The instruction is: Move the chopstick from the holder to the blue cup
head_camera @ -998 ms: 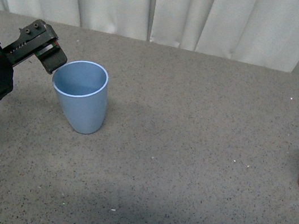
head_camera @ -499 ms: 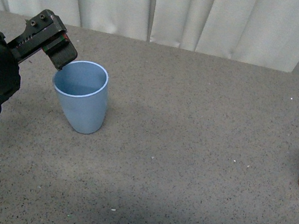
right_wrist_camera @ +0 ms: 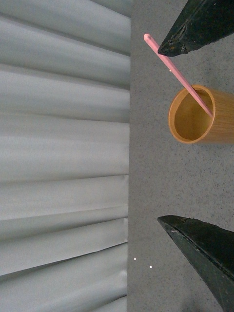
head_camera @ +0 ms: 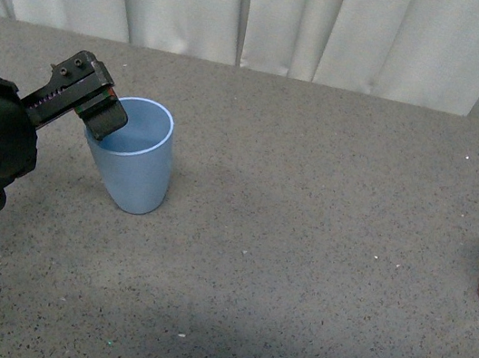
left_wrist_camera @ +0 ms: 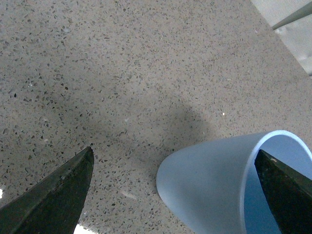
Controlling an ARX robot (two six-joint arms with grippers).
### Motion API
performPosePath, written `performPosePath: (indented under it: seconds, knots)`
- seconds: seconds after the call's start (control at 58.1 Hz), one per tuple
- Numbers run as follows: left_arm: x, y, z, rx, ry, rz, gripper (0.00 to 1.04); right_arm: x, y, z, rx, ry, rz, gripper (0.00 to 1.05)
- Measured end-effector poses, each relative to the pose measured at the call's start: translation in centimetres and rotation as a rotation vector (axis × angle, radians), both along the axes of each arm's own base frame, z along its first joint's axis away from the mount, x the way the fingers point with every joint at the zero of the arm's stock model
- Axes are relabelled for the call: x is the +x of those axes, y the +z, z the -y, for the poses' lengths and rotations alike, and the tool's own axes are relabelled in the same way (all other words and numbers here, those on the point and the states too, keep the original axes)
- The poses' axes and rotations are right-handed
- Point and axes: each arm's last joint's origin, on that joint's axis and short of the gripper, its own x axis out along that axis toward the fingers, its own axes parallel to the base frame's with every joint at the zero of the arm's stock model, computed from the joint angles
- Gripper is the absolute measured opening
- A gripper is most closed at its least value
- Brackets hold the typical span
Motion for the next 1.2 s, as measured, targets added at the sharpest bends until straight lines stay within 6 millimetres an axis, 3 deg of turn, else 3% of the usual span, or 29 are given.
performPosePath:
  seconds: [0.12,0.688,0.877,1.204]
  knots:
    - [0.0,-0.2,0.0,0.008,0.003,-0.006,0.95,0.0,0.0,0.0,0.000,0.000,0.000,0.95]
    - [-0.1,0.2,0.4,0.033,-0.023,0.059,0.04,0.0,0.0,0.0,0.000,0.000,0.000,0.95]
    - [-0.2,0.6,0.1,0.026,-0.022,0.066,0.04,0.0,0.0,0.0,0.000,0.000,0.000,0.95]
    - [2.6,5.8,-2.1,0.052,-0.026,0.160,0.04,0.0,0.0,0.0,0.000,0.000,0.000,0.95]
